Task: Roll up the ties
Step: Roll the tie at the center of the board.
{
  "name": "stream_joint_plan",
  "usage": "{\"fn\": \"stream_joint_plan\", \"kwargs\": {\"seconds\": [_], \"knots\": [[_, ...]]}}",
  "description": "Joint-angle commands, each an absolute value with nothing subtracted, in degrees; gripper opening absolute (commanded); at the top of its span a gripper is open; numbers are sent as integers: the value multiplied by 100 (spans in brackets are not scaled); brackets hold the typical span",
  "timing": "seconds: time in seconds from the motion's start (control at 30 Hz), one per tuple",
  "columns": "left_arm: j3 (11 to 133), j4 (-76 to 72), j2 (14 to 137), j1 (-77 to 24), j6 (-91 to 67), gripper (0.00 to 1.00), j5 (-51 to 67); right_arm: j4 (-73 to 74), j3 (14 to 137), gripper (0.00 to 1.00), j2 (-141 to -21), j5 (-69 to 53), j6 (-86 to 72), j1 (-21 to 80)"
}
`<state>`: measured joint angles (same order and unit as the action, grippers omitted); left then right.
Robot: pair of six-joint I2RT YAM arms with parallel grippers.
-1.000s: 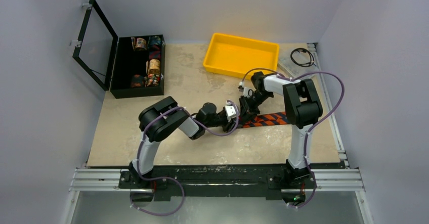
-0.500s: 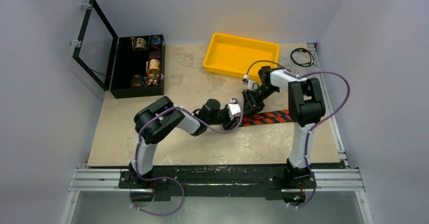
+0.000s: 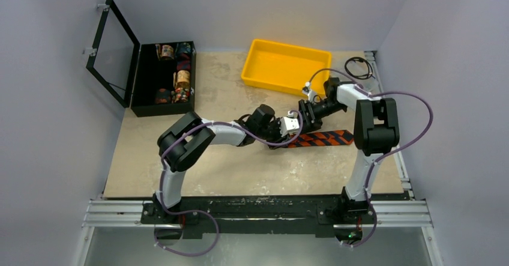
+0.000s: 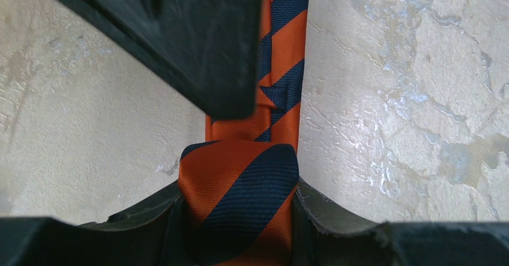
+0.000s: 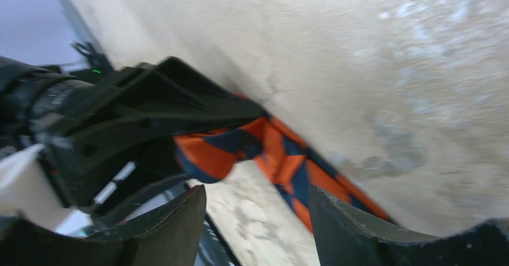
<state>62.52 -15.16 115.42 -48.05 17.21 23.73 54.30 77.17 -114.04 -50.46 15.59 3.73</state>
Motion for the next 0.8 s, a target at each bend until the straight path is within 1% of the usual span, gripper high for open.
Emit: {"fn": "stream_joint_plan", "kwargs": {"seconds": [0.0,0.17,0.37,0.4,0.5,0.53,0.57,0.6,0.63,0.7,0.77], "knots": [[6416,1069,12147,-4777,2543,2,1591,4686,7165,60,-11099,-5883,775,439],[6817,1699,12365,-4800,2940,4,1481,3866,6786,58,-11127,-6015,269,542],[6900,1899,12362,-4821,3243,4,1525,3232,6621,58,-11160,-6037,-113,694],[6930,1950,12384,-4817,3266,5,1524,3197,6616,57,-11162,-6041,-129,709],[7006,2071,12432,-4821,3321,5,1549,3286,6559,41,-11184,-5902,64,773],[7020,2081,12432,-4817,3322,5,1567,3354,6538,35,-11200,-5804,215,767],[7034,2097,12435,-4816,3322,5,1592,3443,6522,24,-11247,-5653,368,764],[7044,2100,12443,-4816,3312,5,1617,3527,6507,17,-11278,-5476,487,761],[7059,2102,12440,-4811,3300,6,1647,3607,6487,13,-11340,-5264,586,758],[7106,2125,12451,-4808,3266,6,1718,3737,6459,10,-11434,-4872,747,756],[7163,2151,12459,-4800,3217,7,1819,3816,6443,1,-11514,-4603,846,755]]}}
